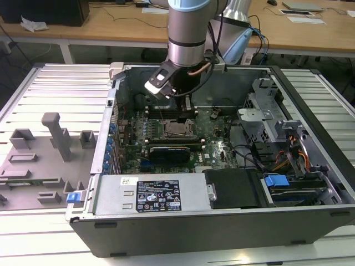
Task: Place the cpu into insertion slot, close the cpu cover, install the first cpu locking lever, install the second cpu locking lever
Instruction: 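Close the cpu cover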
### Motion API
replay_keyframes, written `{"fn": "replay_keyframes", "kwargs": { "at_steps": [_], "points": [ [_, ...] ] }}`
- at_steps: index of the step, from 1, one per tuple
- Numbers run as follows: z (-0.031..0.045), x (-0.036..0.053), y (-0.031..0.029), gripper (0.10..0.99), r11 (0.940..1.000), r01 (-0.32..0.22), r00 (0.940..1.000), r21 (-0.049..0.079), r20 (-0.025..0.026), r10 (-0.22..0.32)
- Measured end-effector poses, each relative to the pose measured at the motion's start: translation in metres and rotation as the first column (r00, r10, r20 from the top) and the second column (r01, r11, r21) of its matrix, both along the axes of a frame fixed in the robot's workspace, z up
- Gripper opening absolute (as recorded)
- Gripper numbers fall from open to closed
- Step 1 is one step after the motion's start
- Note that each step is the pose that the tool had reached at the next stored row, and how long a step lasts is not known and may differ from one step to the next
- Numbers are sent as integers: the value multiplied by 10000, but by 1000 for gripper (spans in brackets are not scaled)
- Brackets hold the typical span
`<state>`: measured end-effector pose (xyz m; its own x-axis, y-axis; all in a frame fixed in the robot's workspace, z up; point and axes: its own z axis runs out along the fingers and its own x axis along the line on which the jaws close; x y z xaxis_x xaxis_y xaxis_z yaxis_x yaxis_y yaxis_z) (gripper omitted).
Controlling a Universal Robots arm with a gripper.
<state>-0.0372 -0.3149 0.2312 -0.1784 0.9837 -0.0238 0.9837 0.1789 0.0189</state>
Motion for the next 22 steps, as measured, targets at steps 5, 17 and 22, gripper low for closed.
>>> {"fn": "replay_keyframes", "kwargs": {
  "at_steps": [5,17,22],
  "points": [
    [0,0,0,106,9920,-1261,9920,-2,-1,1261],
    [0,0,1,106,9187,-3950,9187,-14,-4,3950],
    [0,0,2,106,8577,-5142,8577,-27,-11,5142]
  ]
}}
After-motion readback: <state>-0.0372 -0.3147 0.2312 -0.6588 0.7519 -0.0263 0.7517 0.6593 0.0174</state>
